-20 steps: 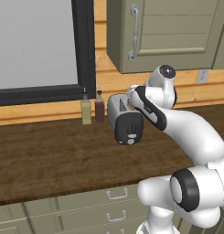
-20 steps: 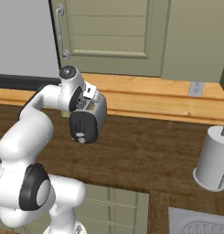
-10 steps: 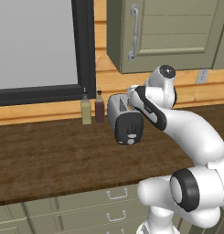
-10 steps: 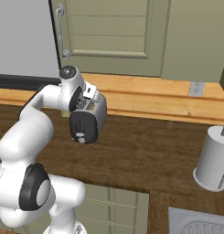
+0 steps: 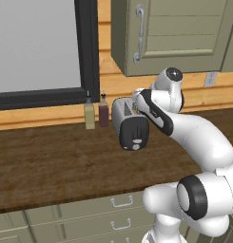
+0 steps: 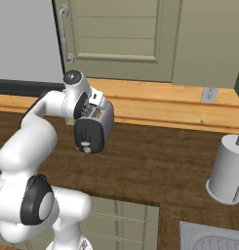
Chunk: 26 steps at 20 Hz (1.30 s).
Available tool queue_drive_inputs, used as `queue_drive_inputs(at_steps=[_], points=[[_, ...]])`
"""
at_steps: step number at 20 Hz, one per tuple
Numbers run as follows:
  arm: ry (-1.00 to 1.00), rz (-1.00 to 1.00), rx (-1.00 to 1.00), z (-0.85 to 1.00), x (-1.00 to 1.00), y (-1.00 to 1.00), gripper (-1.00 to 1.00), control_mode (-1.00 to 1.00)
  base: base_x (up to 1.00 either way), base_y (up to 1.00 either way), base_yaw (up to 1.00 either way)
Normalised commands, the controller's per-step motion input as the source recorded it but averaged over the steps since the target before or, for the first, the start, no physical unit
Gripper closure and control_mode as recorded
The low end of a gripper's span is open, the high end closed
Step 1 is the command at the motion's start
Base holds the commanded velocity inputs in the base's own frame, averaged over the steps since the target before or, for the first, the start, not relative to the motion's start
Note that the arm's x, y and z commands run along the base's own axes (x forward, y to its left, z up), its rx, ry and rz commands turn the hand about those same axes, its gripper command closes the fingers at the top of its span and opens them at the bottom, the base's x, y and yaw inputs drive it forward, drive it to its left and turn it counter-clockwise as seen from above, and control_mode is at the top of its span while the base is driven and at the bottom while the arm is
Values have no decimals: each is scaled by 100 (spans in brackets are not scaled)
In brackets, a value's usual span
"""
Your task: Start the toaster. Once the lever pops up, take the bread to the plate on the dining counter.
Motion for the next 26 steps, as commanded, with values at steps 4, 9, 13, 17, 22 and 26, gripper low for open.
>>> queue_drive_inputs(at_steps=[4,9,13,17,22,26], points=[[0,0,0,0,0,0,-100,-100,0,0,0],[0,0,0,0,0,0,-100,-100,0,0,0],[0,0,0,0,0,0,-100,-100,0,0,0],[0,0,0,0,0,0,-100,-100,0,0,0],[0,0,0,0,0,0,-100,-100,0,0,0],[0,0,0,0,0,0,-100,-100,0,0,0]])
